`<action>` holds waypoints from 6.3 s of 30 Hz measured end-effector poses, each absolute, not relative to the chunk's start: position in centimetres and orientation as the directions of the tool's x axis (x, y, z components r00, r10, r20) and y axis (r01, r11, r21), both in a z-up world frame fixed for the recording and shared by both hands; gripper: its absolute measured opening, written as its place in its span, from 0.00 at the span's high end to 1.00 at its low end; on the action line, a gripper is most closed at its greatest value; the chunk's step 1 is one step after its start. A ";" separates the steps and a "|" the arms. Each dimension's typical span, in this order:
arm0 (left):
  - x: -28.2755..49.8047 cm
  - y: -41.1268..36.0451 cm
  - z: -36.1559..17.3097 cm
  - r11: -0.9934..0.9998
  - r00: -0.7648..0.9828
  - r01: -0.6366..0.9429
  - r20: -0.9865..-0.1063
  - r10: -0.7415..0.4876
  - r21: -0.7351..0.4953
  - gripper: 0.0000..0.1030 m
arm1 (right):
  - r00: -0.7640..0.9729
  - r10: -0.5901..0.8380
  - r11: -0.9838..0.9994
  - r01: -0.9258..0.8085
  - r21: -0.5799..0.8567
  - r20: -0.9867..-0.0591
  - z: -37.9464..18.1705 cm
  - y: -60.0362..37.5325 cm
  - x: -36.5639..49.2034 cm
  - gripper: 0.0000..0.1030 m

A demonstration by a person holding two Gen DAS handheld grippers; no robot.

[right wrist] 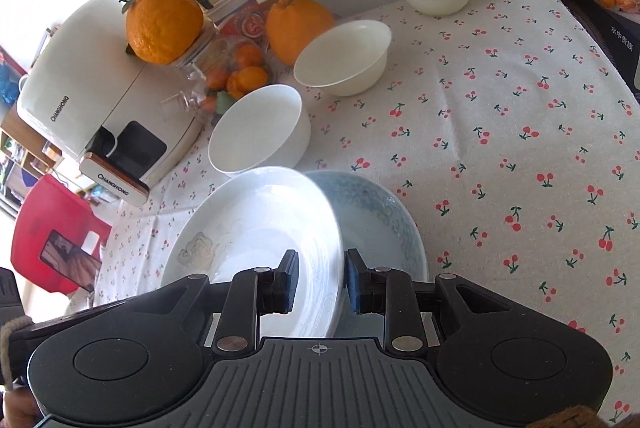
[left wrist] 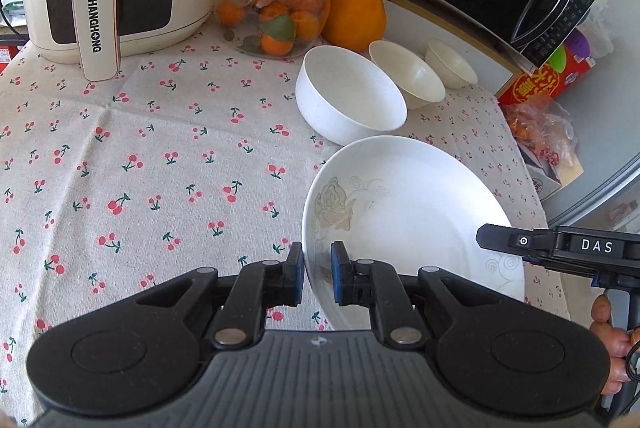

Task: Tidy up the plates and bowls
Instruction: 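Carry the white plate over and onto the blue plate stack, then lower the white plate onto the stack and open both grippers, then move both grippers to a white bowl and close on its rim, then lift the white bowl, set it beside the plate stack, open both grippers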

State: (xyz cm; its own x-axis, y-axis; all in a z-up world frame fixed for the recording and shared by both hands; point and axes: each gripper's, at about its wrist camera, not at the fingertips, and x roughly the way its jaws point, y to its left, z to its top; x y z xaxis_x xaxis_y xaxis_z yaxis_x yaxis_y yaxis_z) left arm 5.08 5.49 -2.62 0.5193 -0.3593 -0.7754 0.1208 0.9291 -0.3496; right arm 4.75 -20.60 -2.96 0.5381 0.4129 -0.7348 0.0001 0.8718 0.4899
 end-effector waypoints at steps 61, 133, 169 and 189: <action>4.5 0.8 -3.0 0.921 0.497 0.351 -0.800 -0.335 -0.167 0.60 | 0.615 0.209 0.978 -0.131 0.163 -0.760 -0.4 -18.5 3.8 0.38; 18.0 4.2 -4.3 0.933 0.601 0.081 -0.730 -0.326 -0.351 0.75 | 0.696 0.355 0.826 0.079 0.559 -0.623 -4.6 -17.3 18.5 0.50; 11.9 12.0 -1.4 0.945 0.541 0.026 -0.791 -0.287 -0.326 0.84 | 0.613 0.497 0.838 -0.153 0.524 -0.614 -2.4 -9.8 11.7 0.69; 10.7 13.4 -2.9 0.947 0.456 0.033 -0.838 -0.299 -0.320 0.83 | 0.572 0.505 0.852 -0.212 0.478 -0.647 -3.4 -7.2 10.6 0.66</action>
